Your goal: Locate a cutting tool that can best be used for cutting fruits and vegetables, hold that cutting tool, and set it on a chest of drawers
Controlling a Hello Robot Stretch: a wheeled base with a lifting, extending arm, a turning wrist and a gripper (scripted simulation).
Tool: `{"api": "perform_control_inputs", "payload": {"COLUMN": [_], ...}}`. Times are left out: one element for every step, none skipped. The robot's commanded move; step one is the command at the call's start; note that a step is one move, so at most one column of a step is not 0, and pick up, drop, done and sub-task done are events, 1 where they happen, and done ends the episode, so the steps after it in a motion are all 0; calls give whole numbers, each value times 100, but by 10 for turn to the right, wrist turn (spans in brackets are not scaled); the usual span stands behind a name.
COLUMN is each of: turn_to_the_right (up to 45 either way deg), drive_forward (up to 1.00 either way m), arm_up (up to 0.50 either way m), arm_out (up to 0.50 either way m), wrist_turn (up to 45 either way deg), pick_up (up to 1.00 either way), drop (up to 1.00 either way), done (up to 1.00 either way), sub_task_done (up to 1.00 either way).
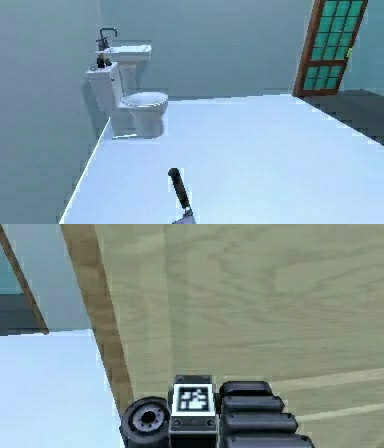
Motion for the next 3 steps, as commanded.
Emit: {"api": "perform_control_inputs", "payload": {"turn_to_the_right": [0,420,0], "drive_forward": [20,0,50], "arm_up": [0,0,0], "arm_out": [0,0,0], "wrist_turn": [0,0,0], "pick_up": [0,0,0], "drop": [0,0,0], "done": [0,0,0], "sub_task_done": [0,0,0]}}
